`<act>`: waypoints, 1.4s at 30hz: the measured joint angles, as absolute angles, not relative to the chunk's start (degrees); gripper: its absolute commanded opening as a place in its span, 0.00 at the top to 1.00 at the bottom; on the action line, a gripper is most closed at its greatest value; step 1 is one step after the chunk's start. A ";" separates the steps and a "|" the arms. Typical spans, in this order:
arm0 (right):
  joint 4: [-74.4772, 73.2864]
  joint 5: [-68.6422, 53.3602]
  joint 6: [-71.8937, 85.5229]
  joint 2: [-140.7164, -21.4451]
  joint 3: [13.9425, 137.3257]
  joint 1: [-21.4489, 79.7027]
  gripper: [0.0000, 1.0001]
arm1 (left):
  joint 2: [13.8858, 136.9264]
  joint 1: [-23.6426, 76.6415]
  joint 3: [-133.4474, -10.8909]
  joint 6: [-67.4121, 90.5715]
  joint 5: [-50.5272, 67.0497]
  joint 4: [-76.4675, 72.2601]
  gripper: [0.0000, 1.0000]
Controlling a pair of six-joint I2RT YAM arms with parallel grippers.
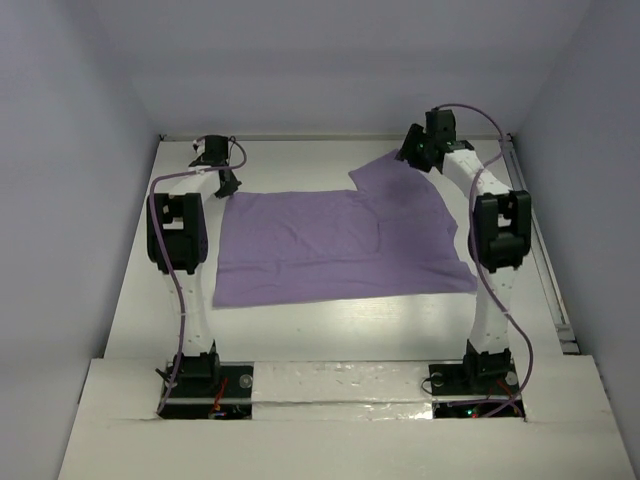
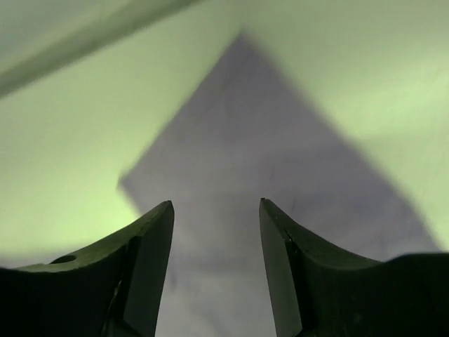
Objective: Fold and stack the t-shirts
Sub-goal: Grap the side of the flattened tshirt furthest away from the robot with both arms
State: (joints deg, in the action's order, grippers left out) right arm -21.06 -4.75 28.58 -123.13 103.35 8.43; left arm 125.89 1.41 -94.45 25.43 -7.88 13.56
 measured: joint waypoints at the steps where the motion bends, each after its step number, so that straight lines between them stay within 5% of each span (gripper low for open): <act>1: -20.93 -3.95 28.25 -126.89 107.90 7.64 0.41 | 125.45 1.41 -93.95 25.65 -7.64 13.69 1.00; 7: -25.08 0.47 27.42 -151.13 139.92 6.13 0.38 | 122.50 1.52 -91.44 26.06 -6.94 15.40 1.00; 13: -25.54 -1.41 28.84 -156.64 145.82 6.39 0.40 | 121.93 1.63 -91.42 25.98 -6.48 15.75 1.00; 16: -25.30 -3.09 30.33 -157.27 146.30 6.44 0.56 | 121.91 1.78 -91.44 25.96 -6.48 15.92 1.00; 21: -25.12 -5.34 33.28 -157.82 146.30 6.44 0.61 | 121.91 1.80 -91.50 25.96 -6.09 16.03 1.00; 26: -25.19 -6.24 34.98 -158.32 146.54 6.44 0.84 | 121.93 1.80 -91.55 25.96 -5.80 16.10 1.00; 29: -24.32 -6.52 36.25 -158.36 145.69 6.39 0.99 | 121.93 1.80 -91.64 25.98 -5.48 16.08 1.00; 35: -18.33 -8.58 36.71 -156.44 140.11 5.56 1.00 | 121.91 1.80 -91.66 25.98 -4.93 16.14 1.00; 42: -15.29 -11.18 33.85 -130.34 105.49 3.99 1.00 | 119.83 1.80 -91.42 26.22 -4.56 17.54 1.00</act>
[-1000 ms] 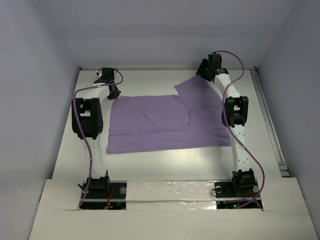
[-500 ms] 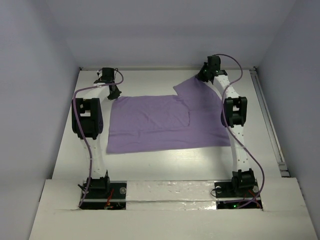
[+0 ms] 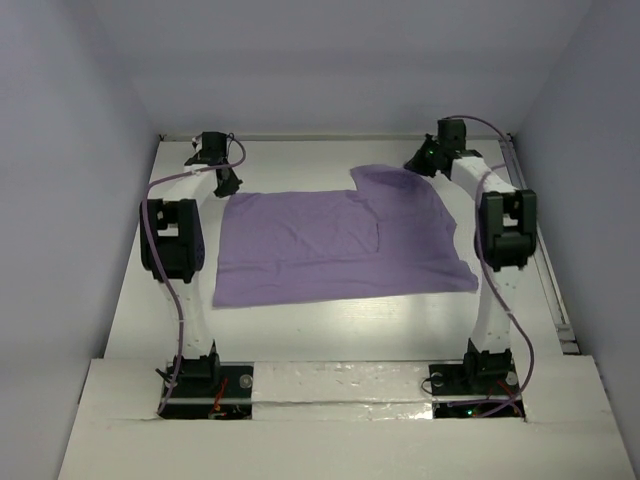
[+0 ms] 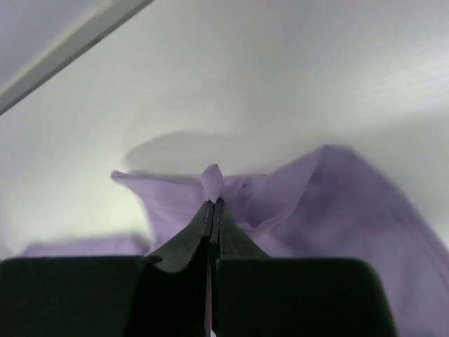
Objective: Fold and stack the t-shirts
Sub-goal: Grap the side of the flattened tshirt furthest away from the robot with both arms, then fold the other side of the tshirt into a rectangle
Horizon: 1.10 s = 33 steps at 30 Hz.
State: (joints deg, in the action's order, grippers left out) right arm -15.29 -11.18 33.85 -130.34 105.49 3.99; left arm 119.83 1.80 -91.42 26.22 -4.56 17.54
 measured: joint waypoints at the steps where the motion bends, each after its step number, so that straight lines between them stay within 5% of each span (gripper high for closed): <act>1: -14.37 -11.55 33.45 -125.14 100.16 3.62 1.00 | 119.07 1.80 -91.26 26.22 -4.56 17.61 1.00; 13: -11.73 -14.11 32.29 -92.25 65.93 0.25 1.00 | 102.54 1.80 -78.08 24.60 -5.43 16.49 1.00; 33: -22.22 -13.85 33.26 -62.98 42.92 -9.17 1.00 | 85.41 0.14 -54.26 23.59 -4.95 13.87 1.00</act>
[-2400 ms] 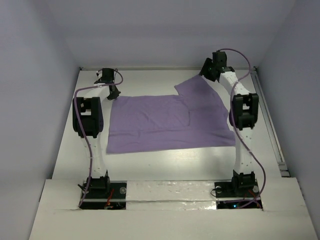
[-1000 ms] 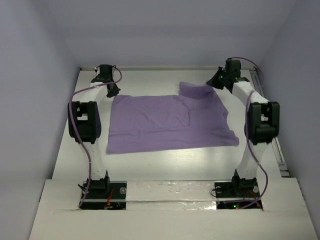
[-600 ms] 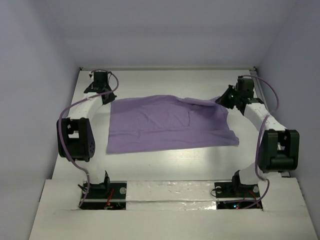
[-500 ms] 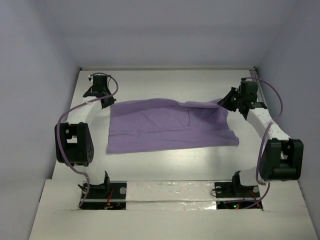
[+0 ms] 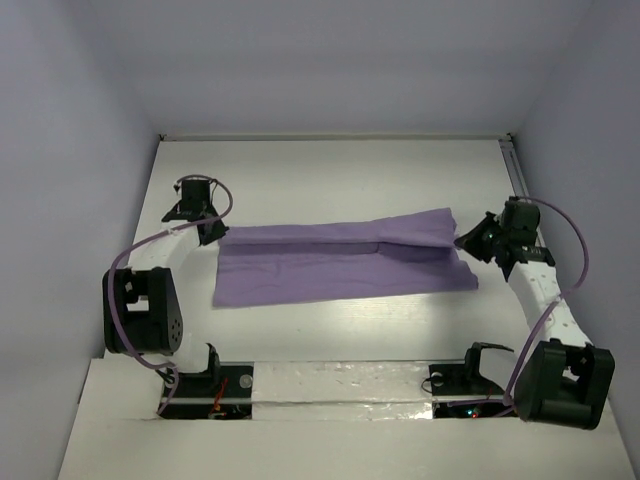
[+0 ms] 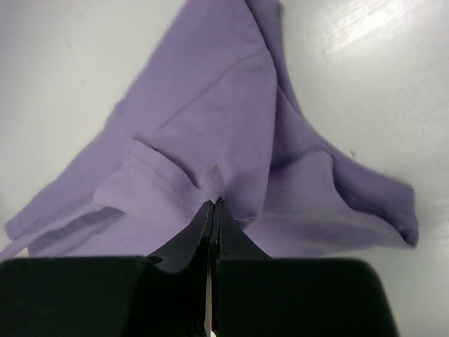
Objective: Fold and stack the t-shirts
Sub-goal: Fold the other side of the tshirt into a rectangle
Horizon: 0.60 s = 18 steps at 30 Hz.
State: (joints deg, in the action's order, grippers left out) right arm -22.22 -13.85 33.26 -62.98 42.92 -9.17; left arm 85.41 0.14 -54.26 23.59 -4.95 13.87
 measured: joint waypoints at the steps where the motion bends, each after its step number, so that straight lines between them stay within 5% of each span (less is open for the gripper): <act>1: -22.83 -13.72 33.30 -62.46 41.87 -9.34 1.00 | 85.32 -0.03 -52.95 23.59 -4.95 13.74 1.00; 5: -24.12 -13.47 33.91 -62.30 38.04 -9.47 0.98 | 85.45 -0.54 -49.87 23.55 -4.95 14.37 1.00; 7: -24.82 -13.28 34.15 -62.65 36.53 -9.69 0.95 | 85.45 -0.75 -49.30 23.51 -4.89 14.31 0.86; 10: -26.22 -12.71 34.39 -63.26 35.59 -9.78 0.64 | 85.34 -0.82 -48.86 23.27 -4.69 14.28 0.61; 11: -26.63 -12.53 34.26 -63.24 35.59 -9.78 0.43 | 85.14 -0.82 -48.75 23.11 -4.60 14.26 0.56; 12: -26.87 -12.29 34.20 -63.09 35.59 -9.78 0.39 | 84.84 -0.84 -48.73 23.24 -4.56 14.39 0.50; 16: -28.34 -11.94 32.40 -62.24 36.82 -9.78 0.40 | 81.01 -0.84 -48.75 23.46 -4.08 14.48 0.43; 18: -28.73 -12.14 30.92 -61.71 38.41 -9.69 0.80 | 78.17 -0.30 -48.86 23.51 -4.16 14.48 0.44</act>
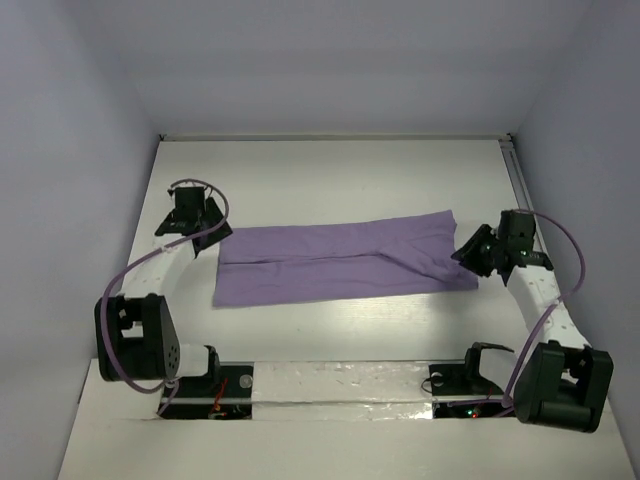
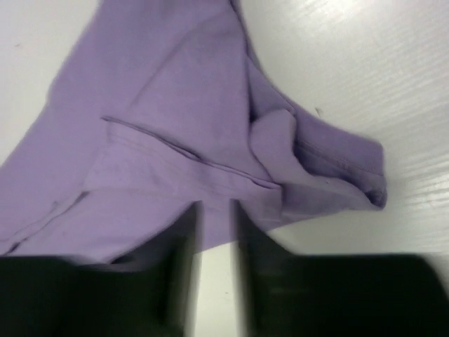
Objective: Fold and stack the t-shirts
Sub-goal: Fold the other side of the tshirt into a rectangle
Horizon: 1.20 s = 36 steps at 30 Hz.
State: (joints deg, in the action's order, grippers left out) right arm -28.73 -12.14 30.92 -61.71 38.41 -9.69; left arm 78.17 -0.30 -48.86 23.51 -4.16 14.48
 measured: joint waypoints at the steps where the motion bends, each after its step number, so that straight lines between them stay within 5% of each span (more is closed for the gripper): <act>1: -28.88 -12.43 30.52 -61.65 39.55 -9.47 0.96 | 76.95 0.30 -49.08 23.62 -4.56 14.48 0.45; 5: -27.57 -12.38 29.34 -65.21 45.12 -4.51 0.98 | 75.81 6.66 -51.57 24.36 -5.87 14.24 0.48; 7: -25.82 -11.62 28.88 -70.11 48.21 0.86 0.82 | 76.95 10.98 -52.36 25.10 -6.15 13.34 0.48; 8: -24.93 -11.31 28.67 -73.32 50.04 3.84 0.63 | 77.87 13.10 -52.49 25.74 -5.78 12.69 0.49; 12: -20.64 -10.83 28.21 -85.06 54.98 11.51 0.51 | 81.56 16.95 -52.31 27.77 -3.75 11.16 0.50; 25: -19.75 -2.11 27.83 -99.48 61.19 16.01 0.60 | 84.38 18.00 -48.23 29.04 -3.40 8.64 0.53; 34: -19.90 0.32 28.12 -100.22 61.12 16.64 1.00 | 84.38 18.00 -47.99 29.23 -3.22 7.53 0.55; 36: -19.90 0.51 28.29 -100.16 61.01 16.73 1.00 | 84.42 18.00 -47.99 29.28 -3.18 7.42 0.55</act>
